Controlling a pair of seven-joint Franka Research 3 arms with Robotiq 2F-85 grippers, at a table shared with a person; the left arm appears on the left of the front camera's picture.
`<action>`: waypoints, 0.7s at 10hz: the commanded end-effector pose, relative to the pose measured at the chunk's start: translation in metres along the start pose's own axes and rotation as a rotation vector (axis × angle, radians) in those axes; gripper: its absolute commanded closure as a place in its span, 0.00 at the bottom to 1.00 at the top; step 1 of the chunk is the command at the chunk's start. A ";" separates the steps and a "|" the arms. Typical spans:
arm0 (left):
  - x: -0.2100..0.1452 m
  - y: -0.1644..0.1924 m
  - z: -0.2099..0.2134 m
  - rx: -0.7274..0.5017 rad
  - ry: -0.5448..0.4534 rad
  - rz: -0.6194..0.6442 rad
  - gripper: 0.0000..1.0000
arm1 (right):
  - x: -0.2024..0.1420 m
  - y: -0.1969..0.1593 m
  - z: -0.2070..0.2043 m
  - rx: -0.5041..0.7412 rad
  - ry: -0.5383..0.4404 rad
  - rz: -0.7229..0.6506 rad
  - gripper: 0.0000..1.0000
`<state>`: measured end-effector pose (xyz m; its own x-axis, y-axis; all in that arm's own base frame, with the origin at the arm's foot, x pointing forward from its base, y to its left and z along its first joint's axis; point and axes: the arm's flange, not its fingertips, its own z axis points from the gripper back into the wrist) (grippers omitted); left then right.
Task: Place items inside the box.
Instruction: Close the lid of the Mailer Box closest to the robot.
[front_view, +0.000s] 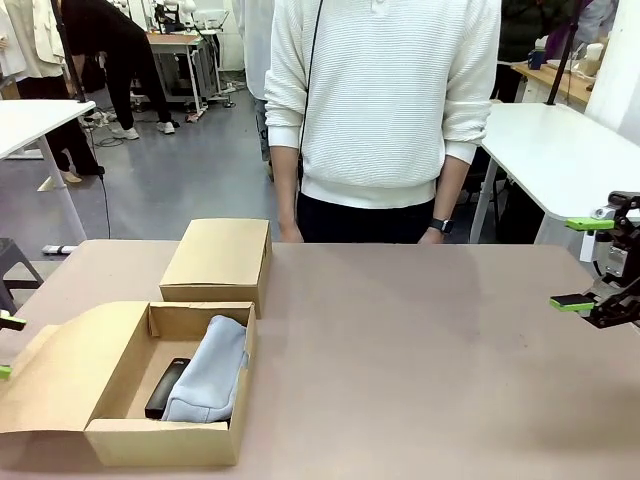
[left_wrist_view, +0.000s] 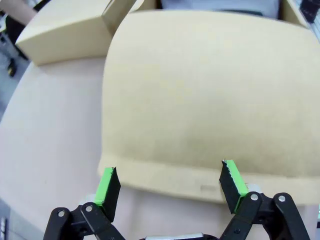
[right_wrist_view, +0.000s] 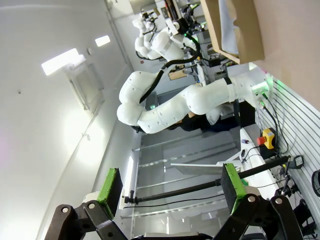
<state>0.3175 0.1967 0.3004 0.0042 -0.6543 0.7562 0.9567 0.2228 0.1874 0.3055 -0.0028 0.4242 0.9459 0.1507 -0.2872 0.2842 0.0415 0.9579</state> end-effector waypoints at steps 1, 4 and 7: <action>-0.003 -0.035 -0.027 -0.026 -0.033 -0.063 0.00 | -0.001 0.006 -0.001 0.018 -0.002 -0.014 0.00; -0.004 -0.034 -0.021 -0.011 -0.033 -0.075 0.00 | -0.001 0.006 -0.001 0.018 -0.002 -0.014 0.00; -0.015 -0.036 -0.018 -0.044 -0.024 -0.135 0.00 | -0.001 0.006 -0.001 0.018 -0.002 -0.014 0.00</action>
<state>0.3164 0.1916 0.3143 -0.0690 -0.6522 0.7549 0.9642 0.1505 0.2182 0.3054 -0.0028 0.4243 0.9460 0.1507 -0.2870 0.2840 0.0416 0.9579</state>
